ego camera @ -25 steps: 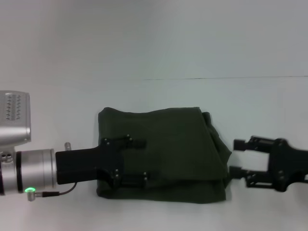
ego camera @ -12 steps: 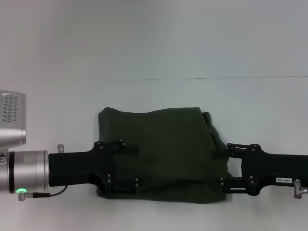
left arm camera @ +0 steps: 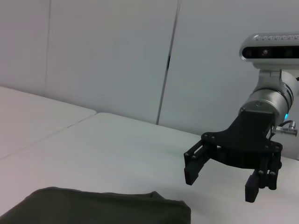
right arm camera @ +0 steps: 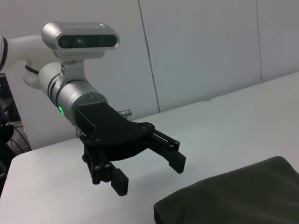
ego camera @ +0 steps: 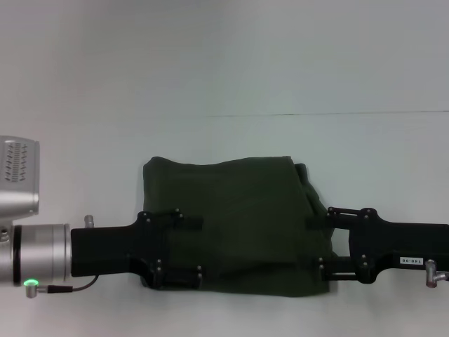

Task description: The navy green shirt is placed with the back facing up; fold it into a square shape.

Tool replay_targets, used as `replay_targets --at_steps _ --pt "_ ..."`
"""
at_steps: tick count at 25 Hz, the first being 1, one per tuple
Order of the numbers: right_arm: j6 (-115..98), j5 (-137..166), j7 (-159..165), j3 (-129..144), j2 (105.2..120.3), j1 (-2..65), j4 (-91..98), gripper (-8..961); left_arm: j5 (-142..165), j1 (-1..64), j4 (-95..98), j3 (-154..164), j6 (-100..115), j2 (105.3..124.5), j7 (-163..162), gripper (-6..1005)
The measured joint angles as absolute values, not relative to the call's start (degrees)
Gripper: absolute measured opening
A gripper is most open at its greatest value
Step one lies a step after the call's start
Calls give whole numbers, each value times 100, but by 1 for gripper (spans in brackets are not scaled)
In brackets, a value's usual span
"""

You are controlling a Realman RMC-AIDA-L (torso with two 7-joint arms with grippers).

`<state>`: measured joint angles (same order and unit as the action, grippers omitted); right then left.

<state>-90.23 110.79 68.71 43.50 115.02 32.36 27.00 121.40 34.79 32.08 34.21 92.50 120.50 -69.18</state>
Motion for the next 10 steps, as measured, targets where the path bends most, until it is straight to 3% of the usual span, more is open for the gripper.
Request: replay_targets --at_steps 10 --pt "-9026 11083 6873 4350 11518 3235 2711 806 12156 3462 3208 3401 9320 12059 -6923 905"
